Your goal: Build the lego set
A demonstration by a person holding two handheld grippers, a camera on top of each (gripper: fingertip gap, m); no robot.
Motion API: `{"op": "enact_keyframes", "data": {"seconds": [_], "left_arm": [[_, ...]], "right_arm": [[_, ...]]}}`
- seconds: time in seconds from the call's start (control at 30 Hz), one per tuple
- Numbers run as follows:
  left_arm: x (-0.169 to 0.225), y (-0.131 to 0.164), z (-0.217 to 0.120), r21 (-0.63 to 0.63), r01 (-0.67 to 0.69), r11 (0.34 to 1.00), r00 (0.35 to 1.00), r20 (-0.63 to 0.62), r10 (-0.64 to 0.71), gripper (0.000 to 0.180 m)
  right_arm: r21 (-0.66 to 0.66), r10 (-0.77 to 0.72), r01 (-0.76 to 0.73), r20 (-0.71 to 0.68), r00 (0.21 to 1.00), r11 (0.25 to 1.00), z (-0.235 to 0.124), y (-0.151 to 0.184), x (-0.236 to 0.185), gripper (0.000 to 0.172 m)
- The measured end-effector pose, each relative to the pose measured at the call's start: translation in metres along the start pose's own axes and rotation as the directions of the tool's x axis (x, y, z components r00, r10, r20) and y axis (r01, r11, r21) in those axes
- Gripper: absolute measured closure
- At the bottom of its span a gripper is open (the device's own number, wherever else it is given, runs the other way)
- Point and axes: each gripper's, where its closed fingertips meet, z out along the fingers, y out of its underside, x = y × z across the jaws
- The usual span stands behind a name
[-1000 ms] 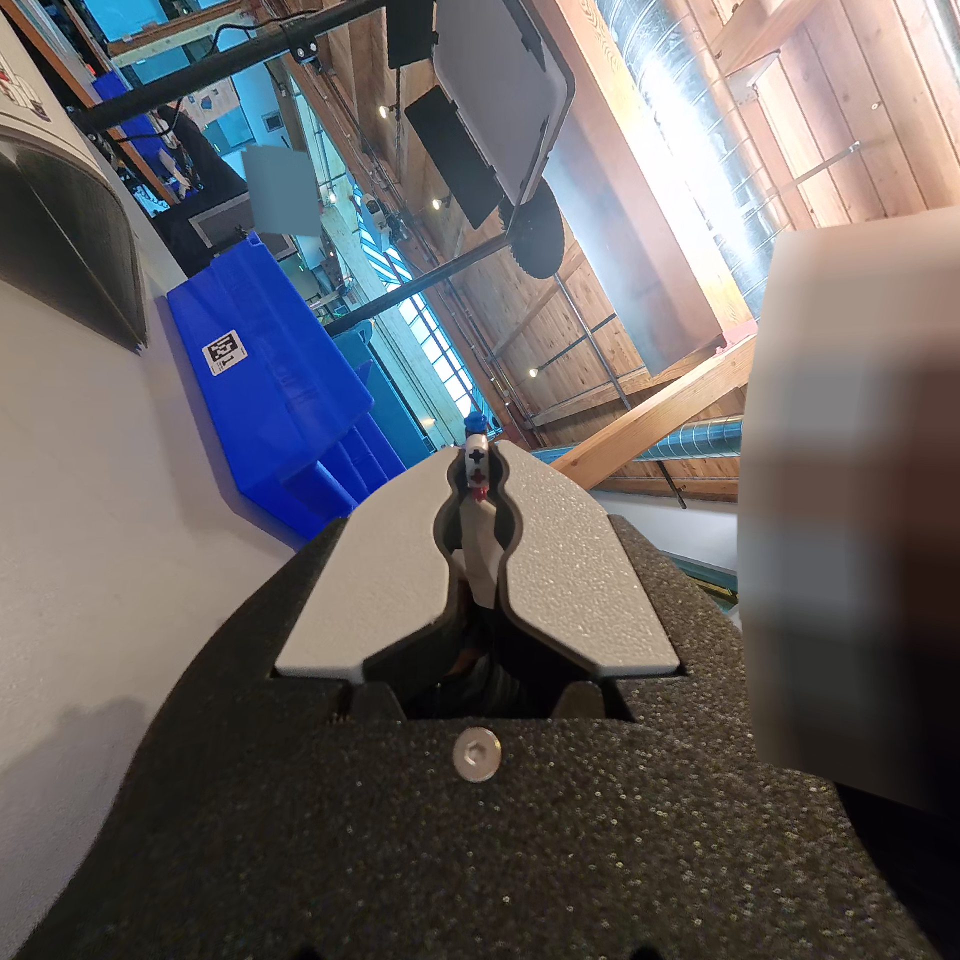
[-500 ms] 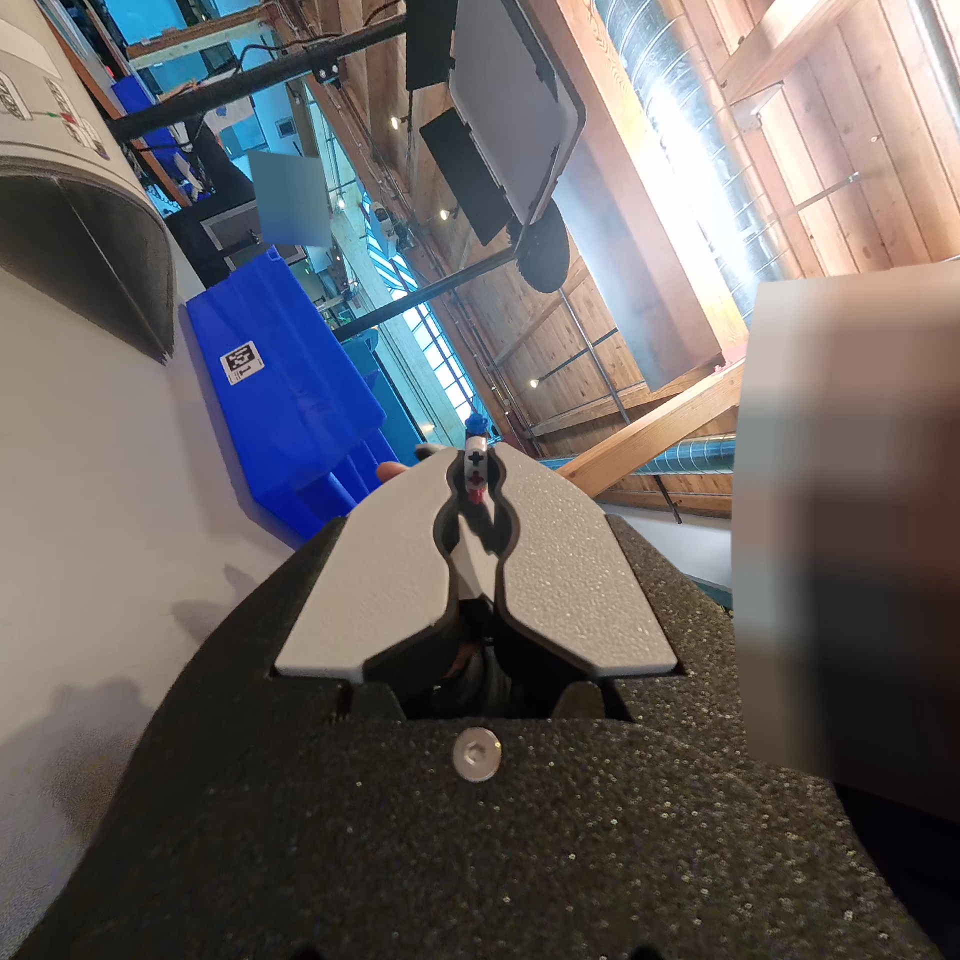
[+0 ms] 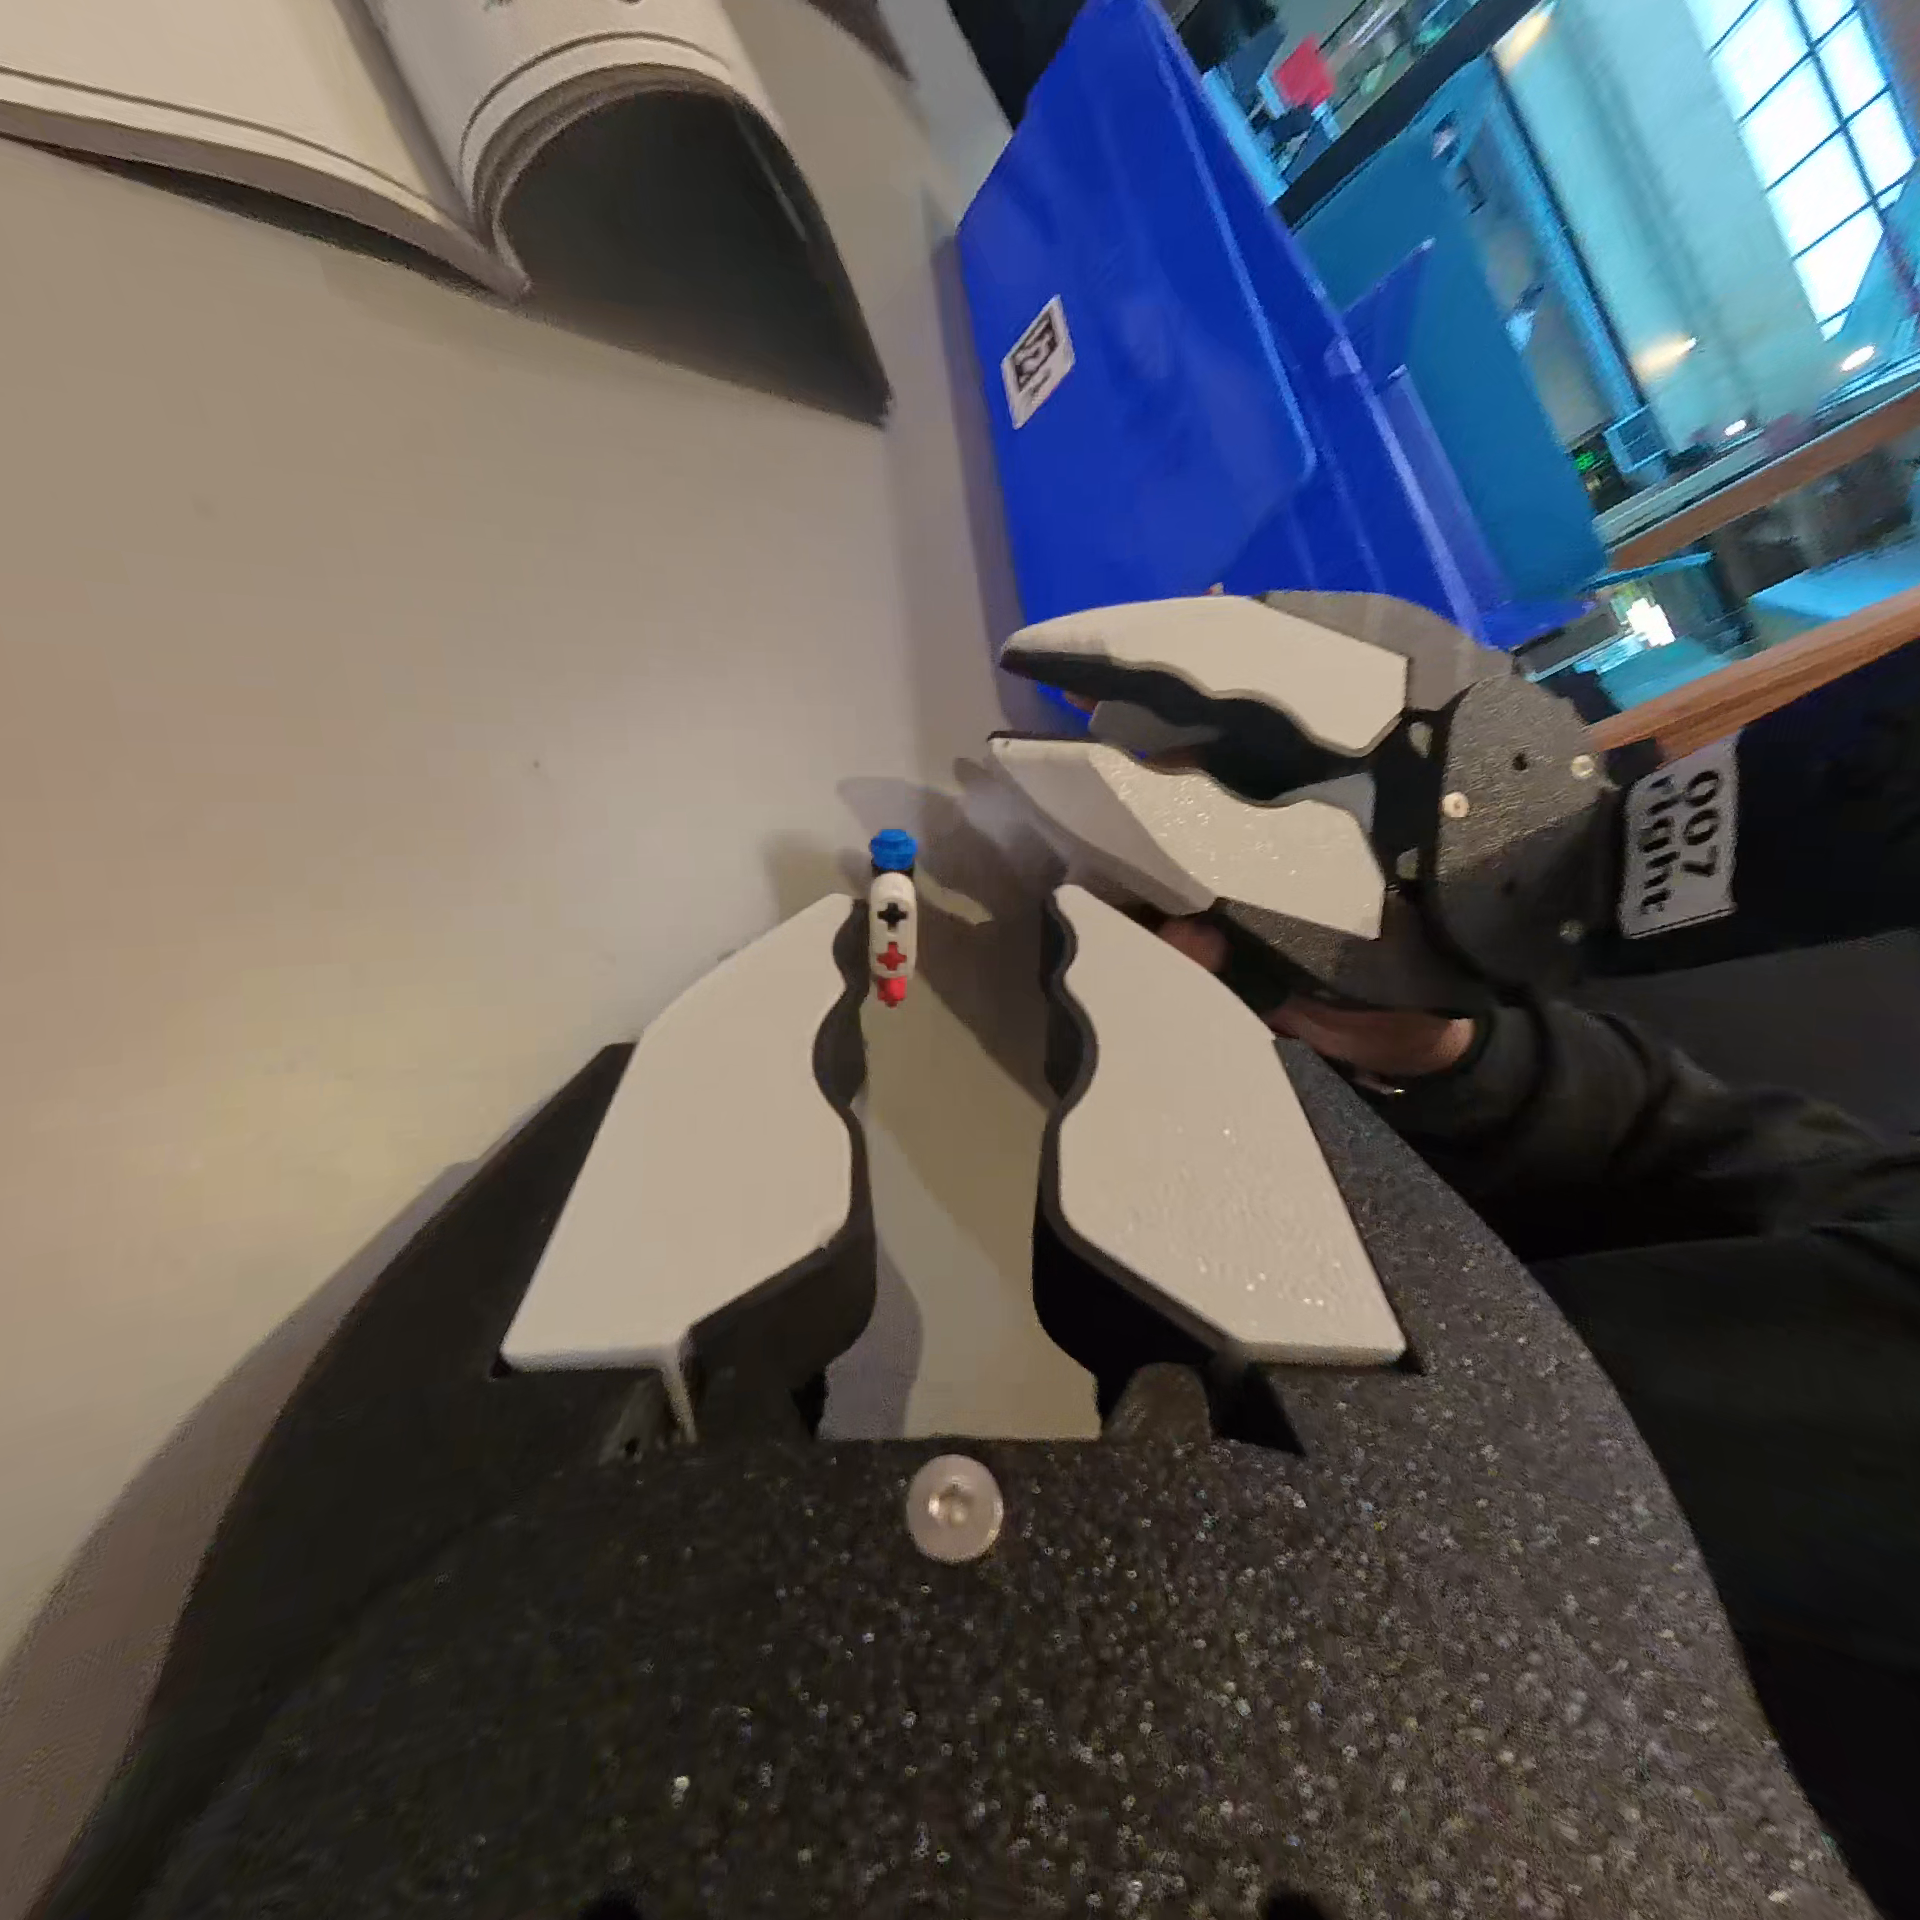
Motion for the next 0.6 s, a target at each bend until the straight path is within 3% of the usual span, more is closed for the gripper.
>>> {"op": "enact_keyframes", "data": {"seconds": [0.13, 0.33, 0.47, 0.6], "left_arm": [[-0.015, -0.001, -0.003, -0.030, -0.039, 0.999, 0.996, 0.078, 0.041, 0.138], [-0.020, 0.000, -0.007, -0.061, -0.065, 0.996, 0.994, 0.088, 0.070, 0.136], [-0.015, -0.006, -0.010, -0.027, -0.084, 0.996, 0.995, 0.053, 0.085, 0.135], [0.012, -0.015, -0.020, 0.073, -0.168, 0.983, 0.982, -0.069, 0.173, 0.139]], "right_arm": [[-0.066, 0.006, -0.005, 0.013, 1.000, 0.998, 0.003, 0.009, -0.001, 0.157], [-0.104, -0.049, 0.050, 0.011, 0.999, 0.993, 0.006, 0.012, -0.006, 0.157], [-0.102, -0.053, 0.054, 0.016, 0.998, 0.993, 0.009, 0.009, -0.011, 0.157], [-0.120, -0.034, 0.035, 0.010, 0.999, 0.992, 0.011, 0.010, -0.009, 0.157]]}}
